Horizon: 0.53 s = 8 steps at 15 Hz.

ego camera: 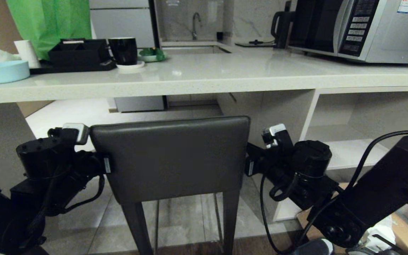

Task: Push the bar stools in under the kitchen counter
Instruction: Push the gray chair back under the dining table

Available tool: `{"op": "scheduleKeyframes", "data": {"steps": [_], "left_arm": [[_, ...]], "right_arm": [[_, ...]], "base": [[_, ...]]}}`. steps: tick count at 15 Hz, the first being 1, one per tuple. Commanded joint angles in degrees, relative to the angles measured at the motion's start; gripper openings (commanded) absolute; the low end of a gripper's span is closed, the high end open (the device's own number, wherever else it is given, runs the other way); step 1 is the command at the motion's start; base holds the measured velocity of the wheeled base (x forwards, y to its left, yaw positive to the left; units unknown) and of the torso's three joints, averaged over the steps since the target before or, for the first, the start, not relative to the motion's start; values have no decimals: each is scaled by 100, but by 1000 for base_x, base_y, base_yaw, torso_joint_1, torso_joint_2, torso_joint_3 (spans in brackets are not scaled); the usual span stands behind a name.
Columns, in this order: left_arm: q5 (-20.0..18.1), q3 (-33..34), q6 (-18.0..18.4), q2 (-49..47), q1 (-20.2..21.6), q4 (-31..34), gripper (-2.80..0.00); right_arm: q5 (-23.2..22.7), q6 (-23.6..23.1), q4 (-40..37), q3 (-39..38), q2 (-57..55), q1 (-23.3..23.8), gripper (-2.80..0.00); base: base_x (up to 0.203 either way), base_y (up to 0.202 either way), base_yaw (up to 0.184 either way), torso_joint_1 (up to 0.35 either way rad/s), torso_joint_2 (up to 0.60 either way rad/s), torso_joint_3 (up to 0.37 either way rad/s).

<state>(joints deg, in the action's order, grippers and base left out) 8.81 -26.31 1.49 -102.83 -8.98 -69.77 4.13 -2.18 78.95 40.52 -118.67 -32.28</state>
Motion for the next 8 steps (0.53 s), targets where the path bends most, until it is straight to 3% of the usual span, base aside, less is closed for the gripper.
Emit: {"op": "scheduleKeyframes", "data": {"steps": [1,3,8], "left_arm": [[27,192,-24,331,737,-107,-280],[-277,309,-37,362,1281,-107,-280],[-319,462,-37,637,1282,-106,-280]], "right_arm": [[69,28,110,-203,287,579,-280],[29,125,113,-318,411,997,-280],[-23,173,228,-685,720,860,-280]], "base": [[0,0,0,0,0,0],[0,0,0,0,0,0],[0,0,0,0,0,0]]}}
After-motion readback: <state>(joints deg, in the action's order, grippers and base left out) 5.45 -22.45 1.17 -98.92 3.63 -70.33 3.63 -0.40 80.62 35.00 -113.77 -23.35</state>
